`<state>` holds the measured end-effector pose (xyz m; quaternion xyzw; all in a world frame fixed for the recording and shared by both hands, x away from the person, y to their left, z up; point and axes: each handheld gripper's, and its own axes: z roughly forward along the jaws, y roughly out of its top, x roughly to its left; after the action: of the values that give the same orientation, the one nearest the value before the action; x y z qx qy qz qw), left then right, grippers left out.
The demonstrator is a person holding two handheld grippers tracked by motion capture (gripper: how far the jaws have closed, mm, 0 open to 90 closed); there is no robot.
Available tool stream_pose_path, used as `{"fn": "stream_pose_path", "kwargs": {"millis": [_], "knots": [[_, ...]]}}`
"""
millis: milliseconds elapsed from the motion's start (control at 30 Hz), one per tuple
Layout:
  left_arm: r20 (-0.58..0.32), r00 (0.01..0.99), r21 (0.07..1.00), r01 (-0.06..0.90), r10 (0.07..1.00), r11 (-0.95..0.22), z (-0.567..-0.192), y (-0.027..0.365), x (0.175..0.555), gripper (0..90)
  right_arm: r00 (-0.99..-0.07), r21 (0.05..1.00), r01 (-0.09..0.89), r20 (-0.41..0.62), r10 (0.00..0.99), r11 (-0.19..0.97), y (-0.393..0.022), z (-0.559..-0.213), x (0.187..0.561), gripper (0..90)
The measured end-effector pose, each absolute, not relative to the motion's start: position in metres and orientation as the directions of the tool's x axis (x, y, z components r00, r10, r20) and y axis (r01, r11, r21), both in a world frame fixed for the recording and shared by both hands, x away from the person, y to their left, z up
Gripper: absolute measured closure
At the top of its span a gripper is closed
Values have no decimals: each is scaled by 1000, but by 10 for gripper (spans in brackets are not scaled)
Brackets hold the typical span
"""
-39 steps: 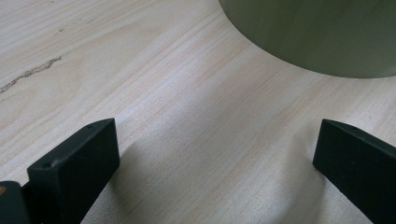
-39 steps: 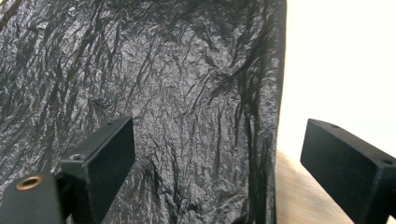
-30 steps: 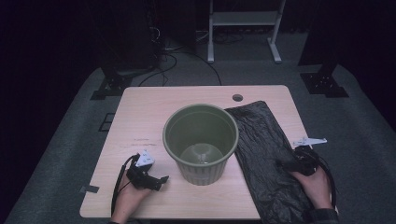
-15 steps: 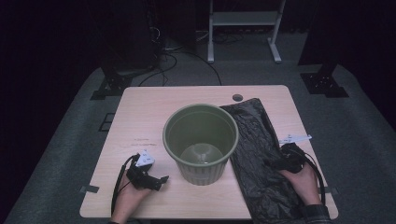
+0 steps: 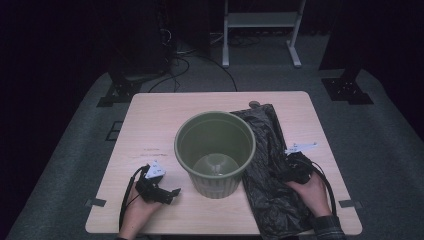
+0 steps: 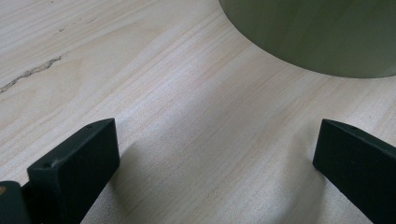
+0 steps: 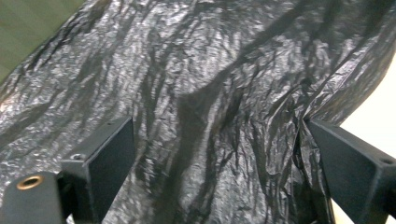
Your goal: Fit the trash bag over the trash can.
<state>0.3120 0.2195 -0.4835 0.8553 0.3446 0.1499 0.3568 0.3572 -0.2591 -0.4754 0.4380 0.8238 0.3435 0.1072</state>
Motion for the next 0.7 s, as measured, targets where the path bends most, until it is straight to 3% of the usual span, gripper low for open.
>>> {"fn": "stream_pose_path", "kwargs": {"millis": [700], "knots": [[11,718,714,482,696,-508,-484,219,312,0,-632,680,622,143,762,388,-220,-476,365,95]]}}
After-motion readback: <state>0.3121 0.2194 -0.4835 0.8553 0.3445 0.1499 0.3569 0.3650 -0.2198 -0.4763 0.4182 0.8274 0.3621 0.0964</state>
